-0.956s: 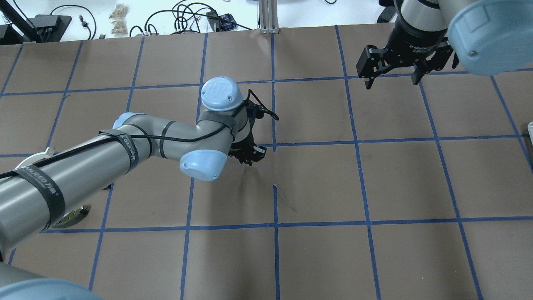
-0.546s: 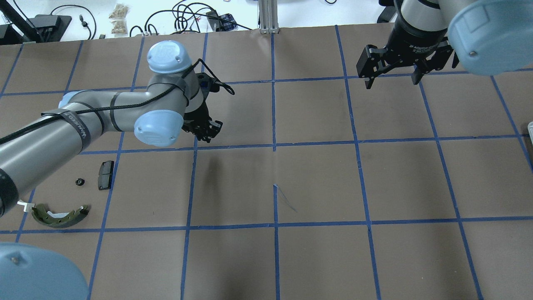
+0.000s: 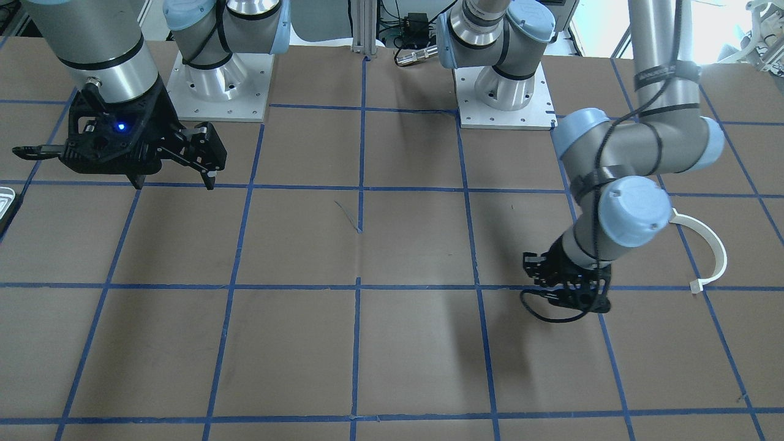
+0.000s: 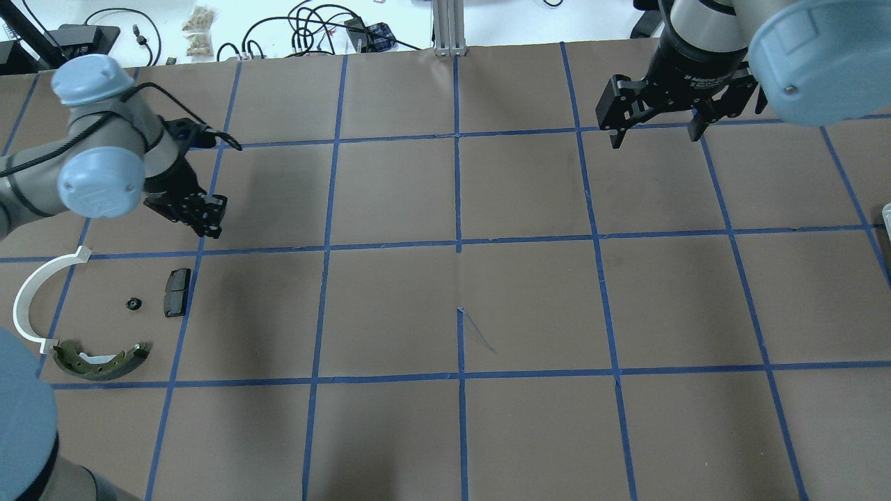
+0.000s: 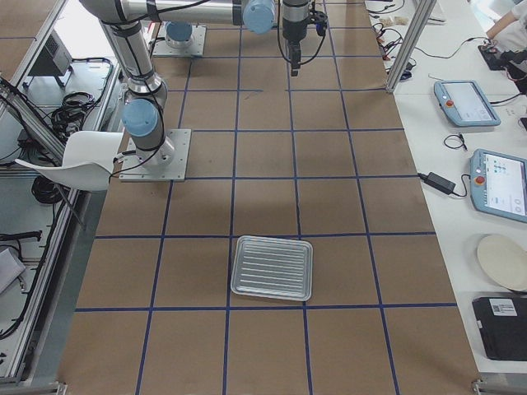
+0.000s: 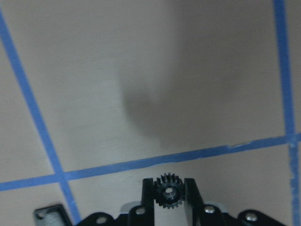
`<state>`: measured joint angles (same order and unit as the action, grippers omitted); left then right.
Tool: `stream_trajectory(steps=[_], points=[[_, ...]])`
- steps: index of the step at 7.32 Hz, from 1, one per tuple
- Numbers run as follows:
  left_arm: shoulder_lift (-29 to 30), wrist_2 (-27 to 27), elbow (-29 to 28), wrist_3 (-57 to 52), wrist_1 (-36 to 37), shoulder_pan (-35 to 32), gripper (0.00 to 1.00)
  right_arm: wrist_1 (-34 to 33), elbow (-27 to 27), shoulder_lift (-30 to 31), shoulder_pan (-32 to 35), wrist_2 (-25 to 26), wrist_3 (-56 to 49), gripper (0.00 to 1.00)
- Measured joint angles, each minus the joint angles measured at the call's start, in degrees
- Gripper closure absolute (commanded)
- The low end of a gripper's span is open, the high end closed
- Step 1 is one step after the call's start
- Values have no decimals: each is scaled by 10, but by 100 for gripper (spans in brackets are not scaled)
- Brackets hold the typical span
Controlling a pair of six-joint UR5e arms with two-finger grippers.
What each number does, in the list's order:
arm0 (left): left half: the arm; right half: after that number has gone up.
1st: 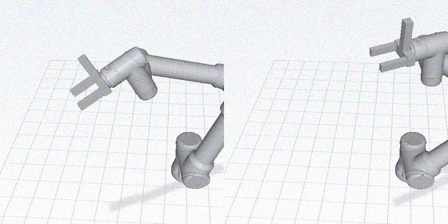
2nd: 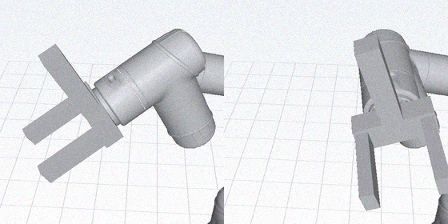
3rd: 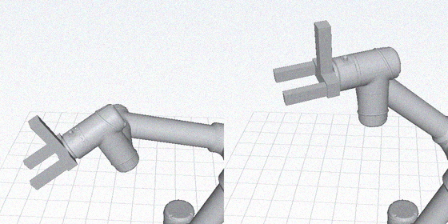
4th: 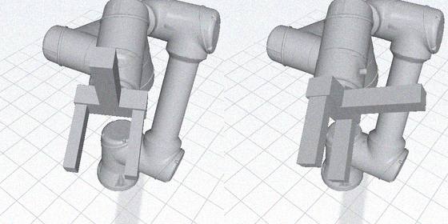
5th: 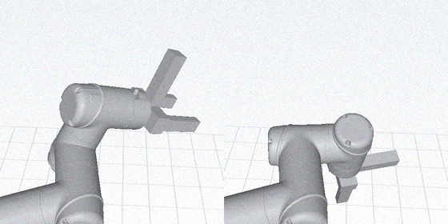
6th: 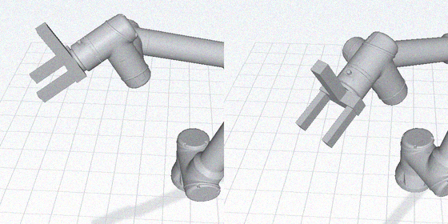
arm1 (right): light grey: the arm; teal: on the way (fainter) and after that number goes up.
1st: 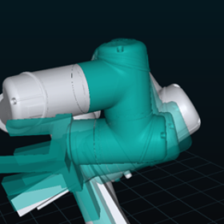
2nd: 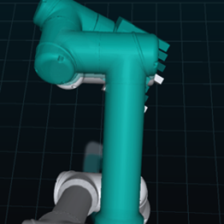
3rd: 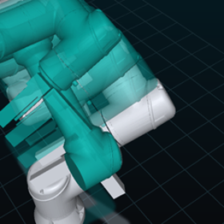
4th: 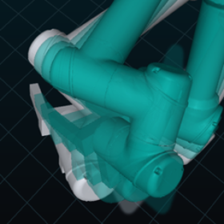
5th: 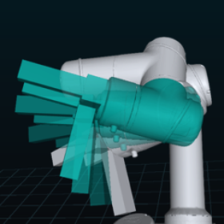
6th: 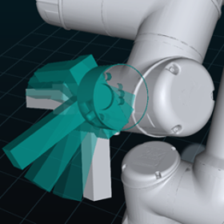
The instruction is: Place bearing gear from tray to pile
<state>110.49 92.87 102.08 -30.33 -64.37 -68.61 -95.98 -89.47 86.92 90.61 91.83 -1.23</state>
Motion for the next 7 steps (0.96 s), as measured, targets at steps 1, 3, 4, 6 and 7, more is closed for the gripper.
stream_trajectory(steps=[1, 3, 4, 6, 7], points=[[-1, 3, 1, -50, -2, 47, 100, 0, 0, 0, 0, 0, 0, 0], [1, 8, 11, -120, -4, 121, 100, 0, 0, 0, 0, -1, 0, 0], [5, 7, 21, -143, 0, 147, 100, 1, 0, 0, 0, -1, 0, 0], [13, 6, 38, -161, 3, 170, 100, 3, -1, -1, 0, -1, 0, 0], [13, 6, 44, -164, 3, 172, 100, 3, -2, -1, 0, -1, 0, 0]])
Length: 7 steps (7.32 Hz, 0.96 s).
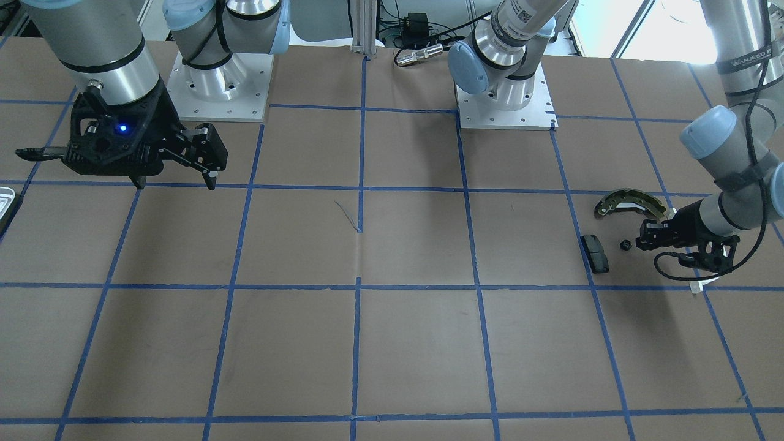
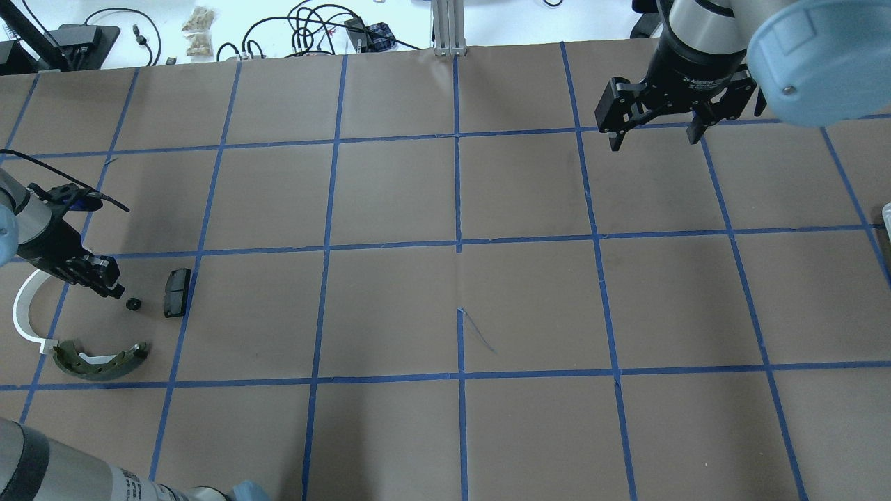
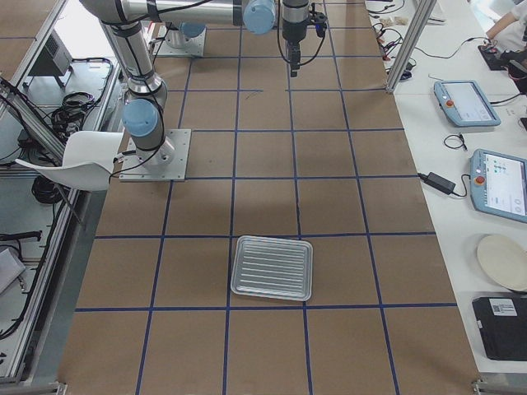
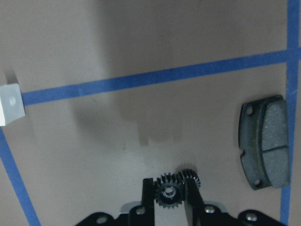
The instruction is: Place bearing gear from tray to pile
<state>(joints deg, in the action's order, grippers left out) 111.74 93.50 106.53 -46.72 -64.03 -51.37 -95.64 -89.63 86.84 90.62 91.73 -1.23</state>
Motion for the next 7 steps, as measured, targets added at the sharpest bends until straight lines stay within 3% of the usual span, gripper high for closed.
stream_trajectory(steps=[3, 5, 6, 7], points=[[1, 8, 7, -1, 4, 1, 100, 0, 0, 0, 0, 0, 1, 0], [2, 18, 8, -1, 10, 1, 89, 0, 0, 0, 0, 0, 1, 0], [3, 20, 9, -1, 11, 1, 71, 0, 0, 0, 0, 0, 1, 0], [3, 20, 10, -1, 11, 1, 31, 0, 0, 0, 0, 0, 0, 0]])
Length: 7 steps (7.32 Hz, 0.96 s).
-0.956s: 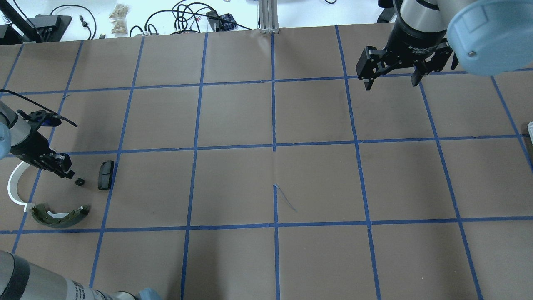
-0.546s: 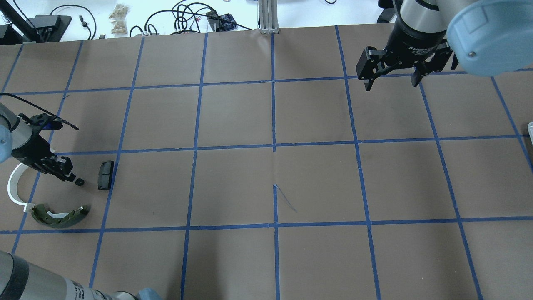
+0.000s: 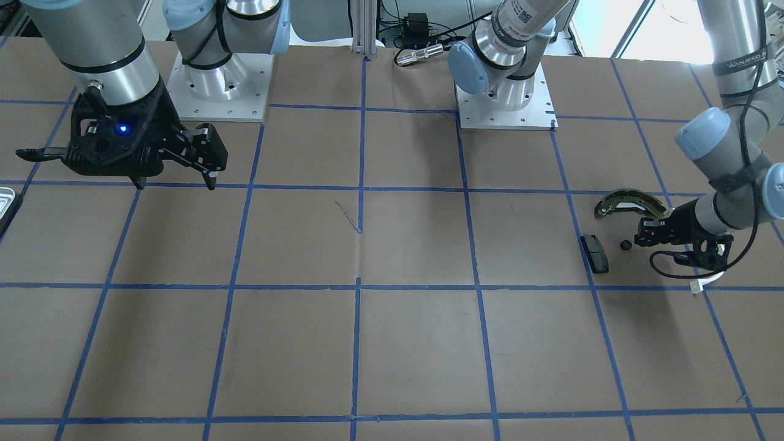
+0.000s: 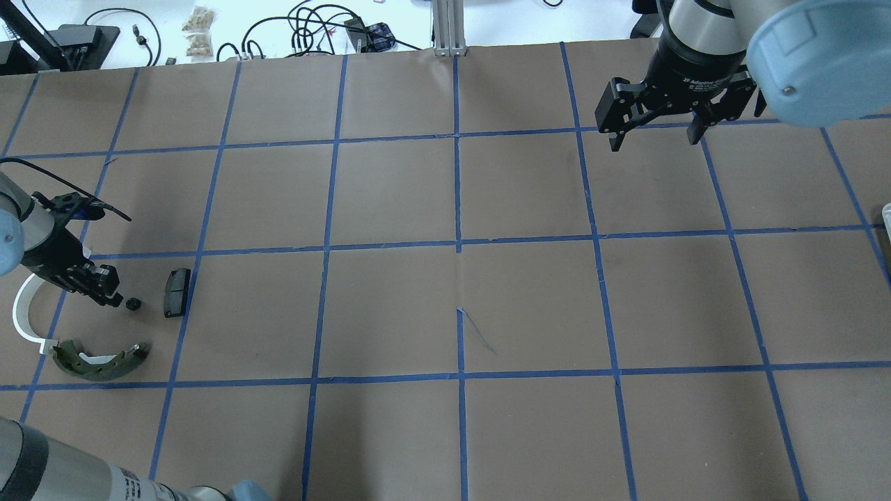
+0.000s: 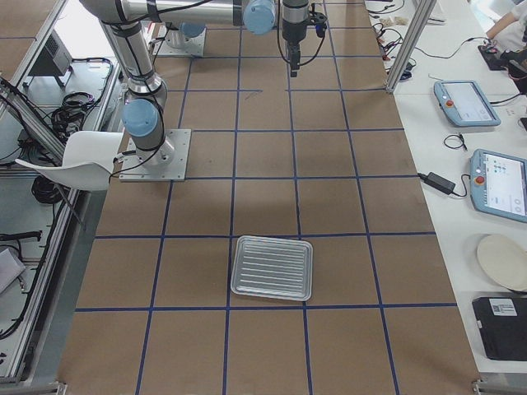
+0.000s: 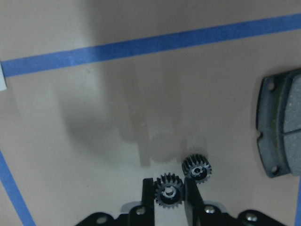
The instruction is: Place bearing gear from tray to pile
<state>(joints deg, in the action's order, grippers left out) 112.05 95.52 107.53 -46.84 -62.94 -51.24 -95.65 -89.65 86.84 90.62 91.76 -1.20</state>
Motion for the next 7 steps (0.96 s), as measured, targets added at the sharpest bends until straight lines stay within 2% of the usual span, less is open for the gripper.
stream_trajectory(steps=[1, 5, 7], points=[[0, 0, 2, 0, 0, 0, 14, 0, 0, 0, 0, 0, 0, 0], [-9, 1, -1, 1, -8, -4, 0, -3, 0, 0, 0, 0, 1, 0], [-29, -3, -31, 12, -38, -20, 0, -3, 0, 0, 0, 0, 1, 0]])
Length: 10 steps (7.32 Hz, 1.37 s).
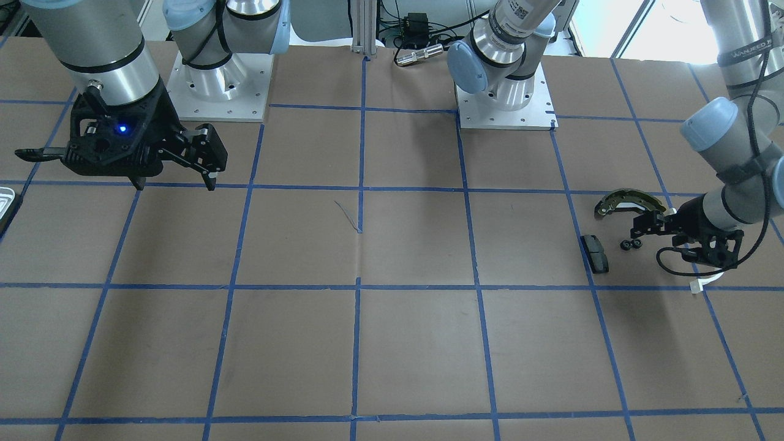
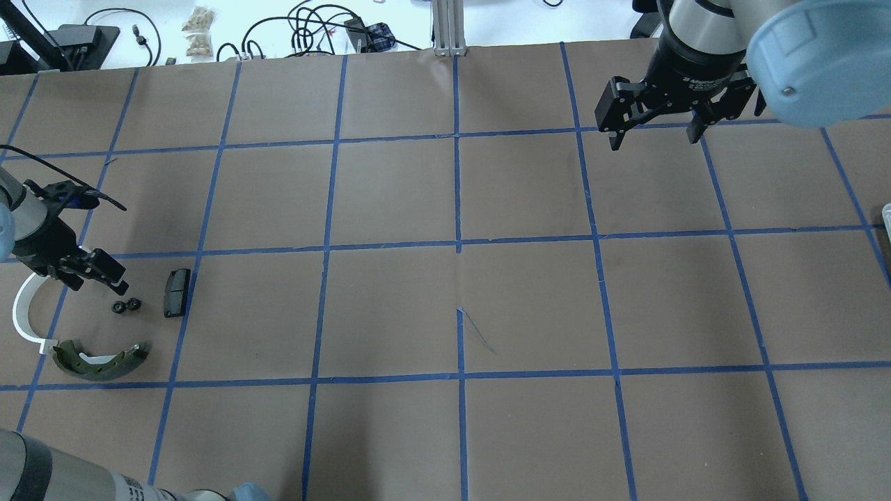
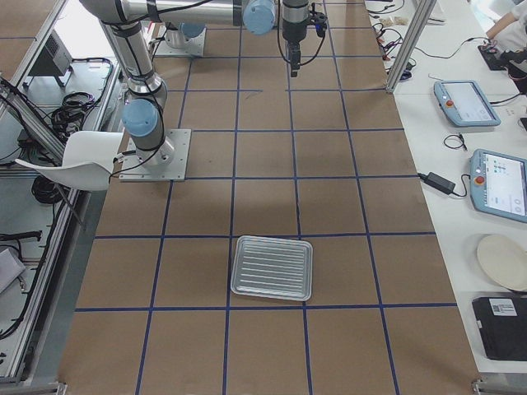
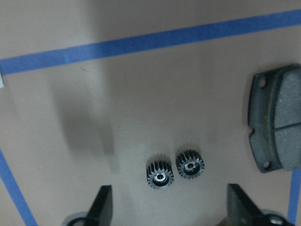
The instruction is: Place bearing gear from tray to pile
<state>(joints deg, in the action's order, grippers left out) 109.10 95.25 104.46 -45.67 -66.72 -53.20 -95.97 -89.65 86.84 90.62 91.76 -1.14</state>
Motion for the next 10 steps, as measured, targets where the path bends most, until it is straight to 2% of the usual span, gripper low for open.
stream_trajectory(steps=[4, 6, 8, 10], points=[[-99, -27, -99, 121, -172, -132, 0, 1, 0, 0, 0, 0, 0, 0], [-147, -32, -132, 180, -241, -220, 0, 8, 6, 10, 3, -28, 0, 0], [-187, -49, -131, 255, -262, -309, 0, 17, 5, 22, 5, -40, -1, 0], [-215, -56, -123, 302, -270, -357, 0, 20, 2, 24, 6, -40, -5, 0]])
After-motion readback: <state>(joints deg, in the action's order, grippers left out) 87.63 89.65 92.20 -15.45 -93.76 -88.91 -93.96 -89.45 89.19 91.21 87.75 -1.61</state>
